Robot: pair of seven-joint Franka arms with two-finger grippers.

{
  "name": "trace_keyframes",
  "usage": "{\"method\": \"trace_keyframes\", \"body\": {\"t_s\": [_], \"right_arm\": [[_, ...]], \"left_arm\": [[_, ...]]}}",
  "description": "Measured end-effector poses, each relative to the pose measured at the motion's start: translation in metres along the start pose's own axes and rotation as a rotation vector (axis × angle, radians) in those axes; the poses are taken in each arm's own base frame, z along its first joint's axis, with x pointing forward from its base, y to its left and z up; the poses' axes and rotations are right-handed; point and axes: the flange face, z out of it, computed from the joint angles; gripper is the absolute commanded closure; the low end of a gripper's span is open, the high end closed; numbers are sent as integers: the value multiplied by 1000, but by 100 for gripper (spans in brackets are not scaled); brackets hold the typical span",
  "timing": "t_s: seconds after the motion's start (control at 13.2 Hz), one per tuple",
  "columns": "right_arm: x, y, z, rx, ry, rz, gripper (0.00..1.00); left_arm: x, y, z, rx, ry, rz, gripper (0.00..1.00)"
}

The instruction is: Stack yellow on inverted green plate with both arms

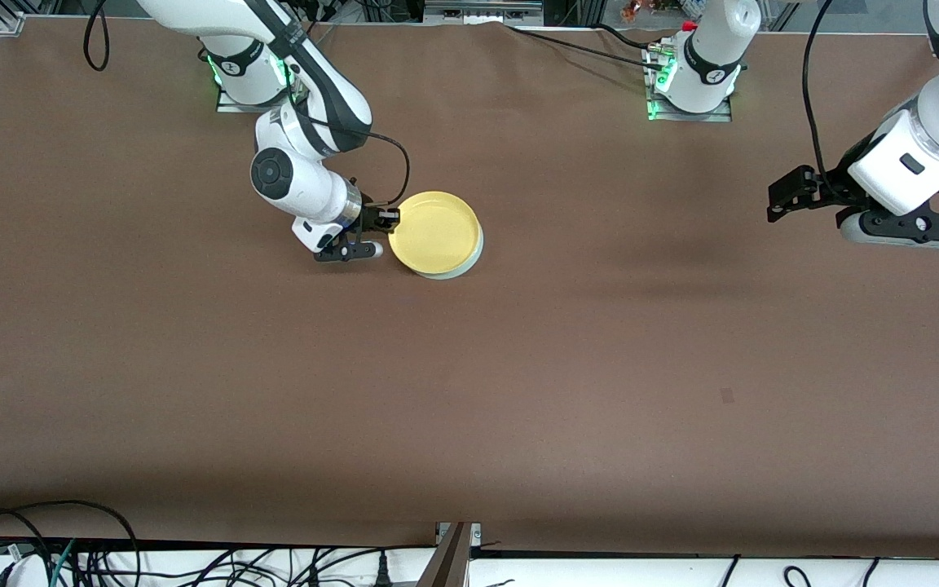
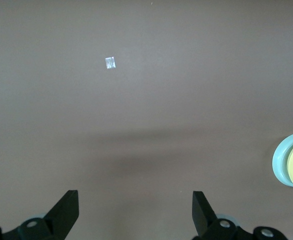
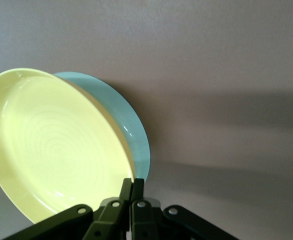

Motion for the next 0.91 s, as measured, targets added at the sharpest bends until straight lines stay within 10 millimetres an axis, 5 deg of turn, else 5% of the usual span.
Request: {"method": "trace_keyframes", "body": {"t_s": [0.53,0.91], "right_arm": [[-14,-6,19,-12,-13,-22,100],[-13,-10,31,-1,22,-28,100]], "left_arm": [[3,-31,-1,-6,2,-51,0],[1,-30,1,-14,-21,-45,0]]}}
